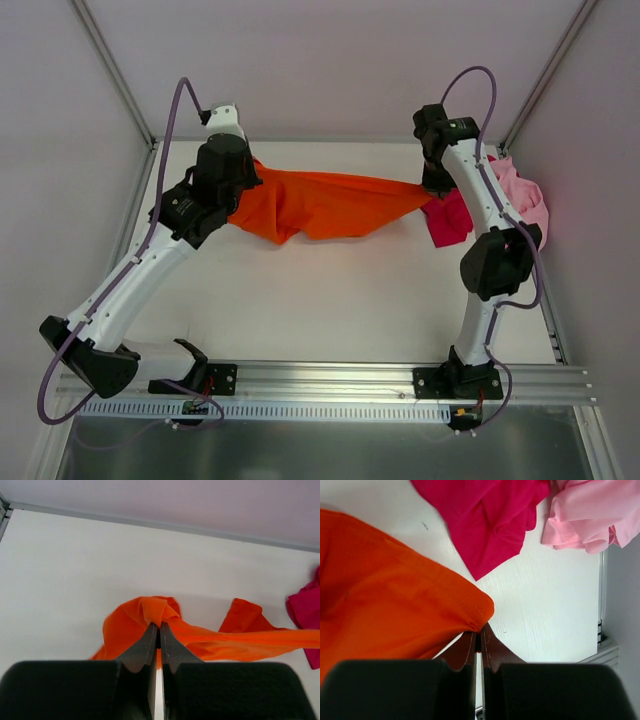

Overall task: Fold and stack the t-shirts
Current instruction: Flatten out the tshirt

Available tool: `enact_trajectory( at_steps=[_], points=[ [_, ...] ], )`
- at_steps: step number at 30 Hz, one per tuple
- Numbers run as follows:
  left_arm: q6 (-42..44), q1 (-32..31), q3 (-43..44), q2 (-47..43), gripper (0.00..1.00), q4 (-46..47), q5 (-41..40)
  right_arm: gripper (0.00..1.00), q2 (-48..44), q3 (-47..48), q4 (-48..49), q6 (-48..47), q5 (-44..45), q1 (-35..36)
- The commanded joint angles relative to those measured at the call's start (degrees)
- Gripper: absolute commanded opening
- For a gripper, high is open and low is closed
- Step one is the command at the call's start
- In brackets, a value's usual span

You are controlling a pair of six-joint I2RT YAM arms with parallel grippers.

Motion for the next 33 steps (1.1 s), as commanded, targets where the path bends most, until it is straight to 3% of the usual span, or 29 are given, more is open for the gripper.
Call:
enact_trajectory(
  at_steps=[1,6,11,16,20,25,33],
  points=[
    [2.52,0.71,0.30,-3.42,0.00,3.91,-8.40,0.01,-3.17,-2.13,-0.04,3.49,6.72,-3.33],
    [4.81,0.63,0.83,-4.92,0.00,4.97,-8.84,0.01,-4.93,-1.88,4.87,1.38,4.52,-4.21],
    [6.56,0.71,2.85,-2.90,0.00,5.84,-8.92,0.01,-0.81,8.75,5.76,-0.99,2.07,-4.21],
    [11.48,0.71,5.66,-1.93,0.00,9.71,-9.37,0.01,-2.81,10.26,16.45,-3.36,-2.23,-3.95],
    [11.93,0.71,9.70,-1.49,0.00,9.54,-8.22,0.01,-4.22,14.21,18.59,-4.95,-5.49,-3.77],
    [9.65,0.63,11.29,-3.50,0.00,6.47,-7.16,0.01,-12.64,5.97,24.73,-4.95,-7.78,-3.16],
    [10.87,0.45,9.70,-10.45,0.00,6.73,-9.80,0.01,-20.31,-4.84,26.68,-7.85,-7.78,-2.98]
  ],
)
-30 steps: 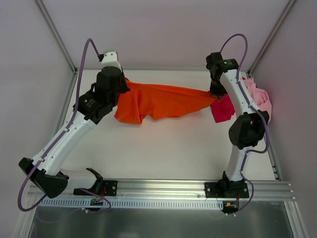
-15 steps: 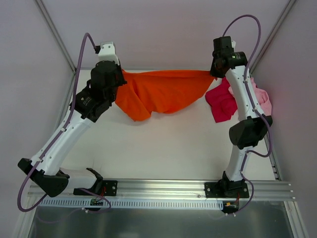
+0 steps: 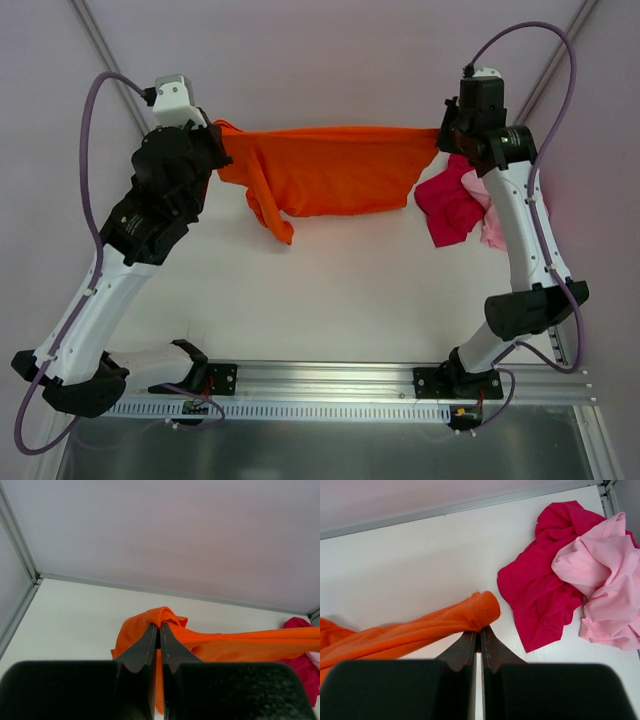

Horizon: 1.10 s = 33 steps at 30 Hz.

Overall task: Fold and stack the t-shirts
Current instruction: Flatten out the tshirt

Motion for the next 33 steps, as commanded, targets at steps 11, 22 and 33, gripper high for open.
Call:
enact_trajectory(
  at_steps=[11,22,33],
  points=[
    [2.42,0.49,-0.89,-9.10,0.00,-0.24,-8.90,0.01,-20.46,-24.45,11.13,-2.88,1.90,-0.69],
    [13.06,0.49,11.17,2.60,0.00,6.09,-7.15,0.01,-8.61,-3.66,10.26,-12.29,11.94,0.19],
    [18.52,-1.44,21.28,6.13,0.00,8.90,-6.97,0.01,-10.35,-0.44,17.89,-21.25,18.08,4.94]
  ],
)
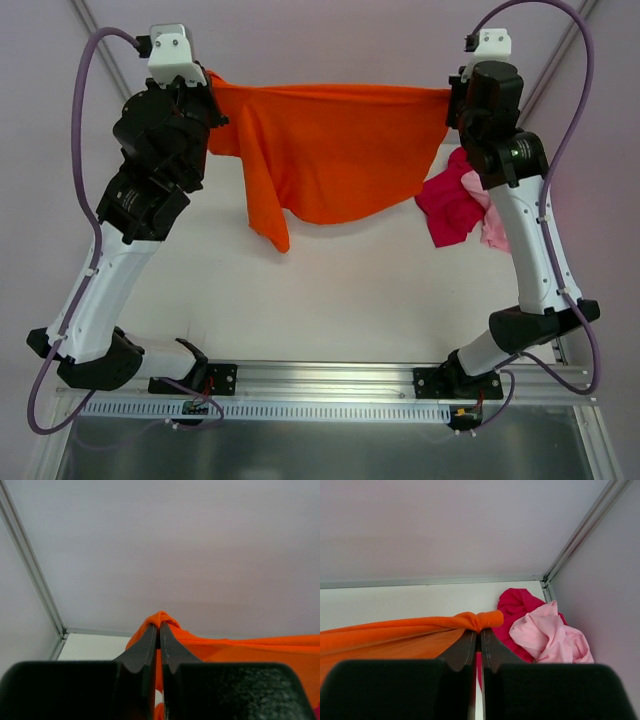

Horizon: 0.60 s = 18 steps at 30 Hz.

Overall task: Fold and stack the t-shirts
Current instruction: Flatten out the tshirt

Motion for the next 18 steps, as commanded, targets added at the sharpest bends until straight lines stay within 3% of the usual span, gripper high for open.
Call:
enact_trajectory(
  at_steps=[1,4,10,18],
  points=[
    [3.48,-1.05,4.04,-2.57,0.00,4.99,-5.28,0.01,-5.79,-3.94,7.58,-4.82,9.36,-0.31],
    [3.66,-2.97,4.57,-3.89,0.00,6.04,-5.46,0.01,-10.88,-10.69,13.03,-6.05,12.18,-0.31],
    [8.67,-9.13,6.15,-5.30,0.00,6.84,-7.74,0.01,-17.92,-16.52,14.28,-7.64,14.21,-0.31],
    [3.49,-12.21,4.39,-11.71,0.00,1.92,-5.47,0.01,-27.77,-23.46,11.92,-6.76,14.38,-0.31]
  ],
)
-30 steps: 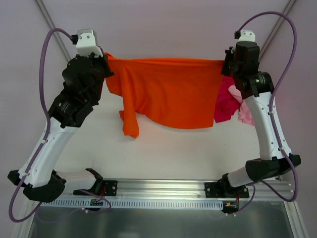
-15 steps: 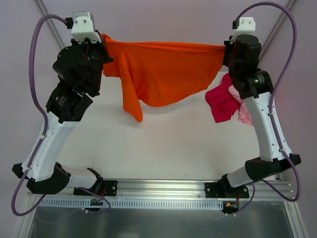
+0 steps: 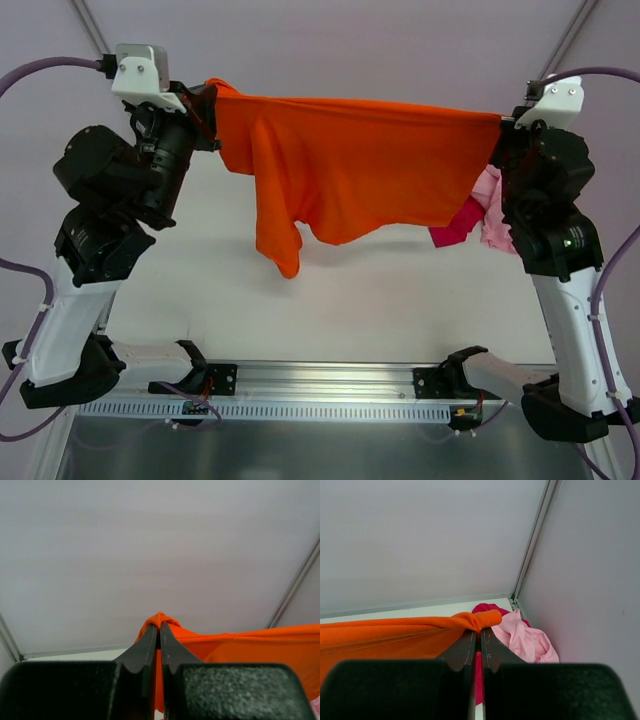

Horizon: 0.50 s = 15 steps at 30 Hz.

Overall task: Fold and stack the t-shirts
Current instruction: Flatten out the tshirt

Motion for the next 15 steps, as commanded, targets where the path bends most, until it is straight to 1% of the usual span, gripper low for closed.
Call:
enact_trajectory(
  at_steps=[1,5,9,10,12,13,15],
  points=[
    [-0.45,0.83,1.62,-6.25,0.00,1.53,-4.11,0.01,-2.85,-1.00,0.15,-1.47,7.59,-1.25],
    [-1.69,0.83,1.27,-8.36,0.00,0.99,-2.87,0.01,-2.94,-1.88,-2.92,0.72,6.80,-1.25],
    [1.56,0.83,-1.54,-8.10,0.00,1.69,-8.48,0.01,-3.03,-1.88,-4.68,3.19,5.40,-1.25],
    [2.09,0.83,-2.94,-7.23,0.00,1.26,-11.45,0.01,-2.86,-1.70,-4.86,3.19,5.39,-1.25],
    [3.67,0.83,-5.93,-6.35,0.00,1.95,-14.63,0.01,-2.33,-1.09,-5.47,3.28,5.22,-1.34],
    [4.02,0.83,-9.25,-5.73,0.00,2.22,-16.21,0.01,-2.24,-0.91,-5.83,3.54,5.04,-1.25],
    [4.38,0.92,-12.95,-4.94,0.00,4.06,-17.63,0.01,-1.98,-1.00,-6.53,4.07,4.25,-1.25]
  ],
)
